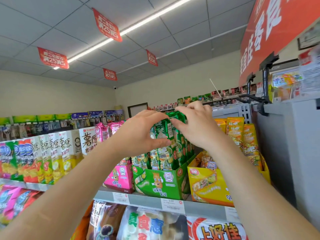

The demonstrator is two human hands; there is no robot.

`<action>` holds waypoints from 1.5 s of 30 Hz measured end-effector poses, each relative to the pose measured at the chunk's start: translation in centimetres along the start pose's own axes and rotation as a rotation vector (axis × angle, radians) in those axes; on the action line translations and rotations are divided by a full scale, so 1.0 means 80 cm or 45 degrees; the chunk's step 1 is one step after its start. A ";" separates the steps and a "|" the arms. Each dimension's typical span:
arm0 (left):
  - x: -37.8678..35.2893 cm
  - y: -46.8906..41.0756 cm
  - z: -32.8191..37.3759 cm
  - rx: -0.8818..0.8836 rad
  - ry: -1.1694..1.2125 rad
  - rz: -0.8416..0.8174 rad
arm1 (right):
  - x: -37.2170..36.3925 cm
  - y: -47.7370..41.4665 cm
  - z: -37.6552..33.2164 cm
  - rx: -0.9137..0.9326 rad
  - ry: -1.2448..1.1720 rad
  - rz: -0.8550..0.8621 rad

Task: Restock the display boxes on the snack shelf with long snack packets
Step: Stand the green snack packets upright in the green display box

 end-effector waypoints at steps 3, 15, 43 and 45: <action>0.005 0.003 0.003 -0.016 0.041 0.045 | 0.004 0.003 -0.004 0.060 -0.114 0.064; 0.022 0.003 -0.001 -0.008 0.188 0.198 | 0.056 -0.014 -0.006 0.072 -0.869 0.418; -0.008 0.126 0.073 0.587 1.352 0.562 | -0.005 0.191 0.012 -0.018 -1.638 0.178; -0.025 0.144 0.069 0.702 1.467 0.642 | -0.017 0.201 0.007 -0.001 -1.575 0.058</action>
Point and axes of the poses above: each hand's wrist, its own y-axis away from the middle knuckle, its own x-axis out of the back of the hand, z = x × y, the point moved 10 cm from there along -y, towards the middle knuckle, and after that the axes turned 3 degrees about -x, right-handed, at the moved point
